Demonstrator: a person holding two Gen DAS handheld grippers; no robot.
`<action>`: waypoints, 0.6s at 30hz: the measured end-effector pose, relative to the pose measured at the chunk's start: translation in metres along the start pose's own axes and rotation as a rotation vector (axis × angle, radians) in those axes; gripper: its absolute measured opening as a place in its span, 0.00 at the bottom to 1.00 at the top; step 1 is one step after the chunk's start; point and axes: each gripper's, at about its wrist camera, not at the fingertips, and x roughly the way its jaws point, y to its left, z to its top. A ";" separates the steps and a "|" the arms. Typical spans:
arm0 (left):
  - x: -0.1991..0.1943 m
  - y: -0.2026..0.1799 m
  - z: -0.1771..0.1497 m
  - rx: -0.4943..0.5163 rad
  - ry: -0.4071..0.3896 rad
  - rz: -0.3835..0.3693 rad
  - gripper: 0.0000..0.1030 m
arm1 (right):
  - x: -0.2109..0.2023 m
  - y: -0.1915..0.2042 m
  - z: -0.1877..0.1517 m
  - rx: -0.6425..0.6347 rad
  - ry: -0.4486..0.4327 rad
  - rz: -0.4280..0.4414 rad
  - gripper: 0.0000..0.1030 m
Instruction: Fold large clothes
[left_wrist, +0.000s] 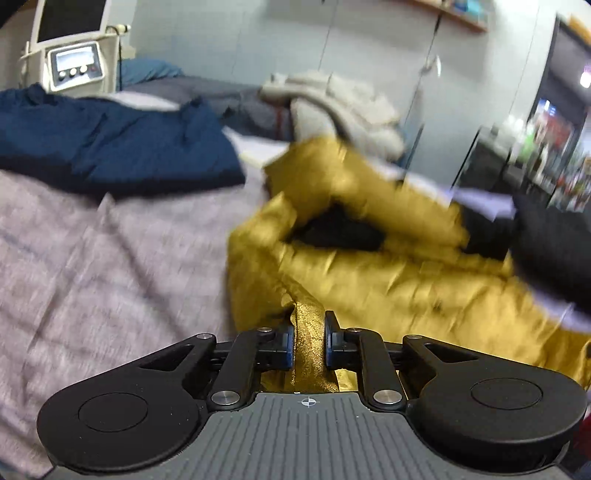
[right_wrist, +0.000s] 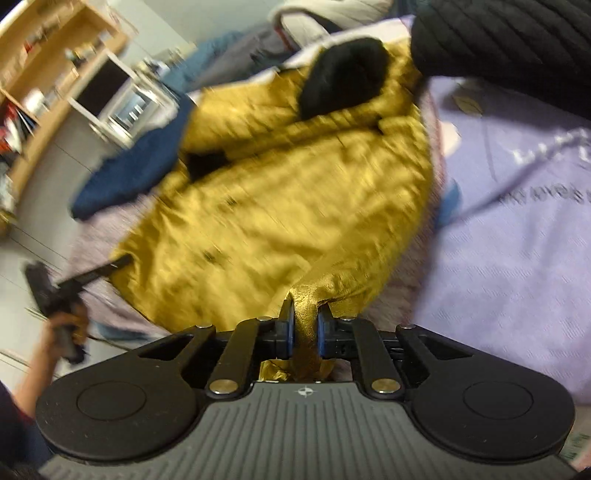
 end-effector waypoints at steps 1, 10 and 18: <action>0.000 -0.002 0.010 -0.010 -0.024 -0.018 0.57 | -0.002 -0.001 0.008 0.019 -0.017 0.038 0.14; 0.051 -0.023 0.105 0.043 -0.154 -0.048 0.55 | -0.004 -0.008 0.114 0.041 -0.180 0.204 0.14; 0.138 -0.015 0.196 -0.048 -0.209 0.071 0.53 | 0.021 -0.031 0.237 0.043 -0.373 0.092 0.13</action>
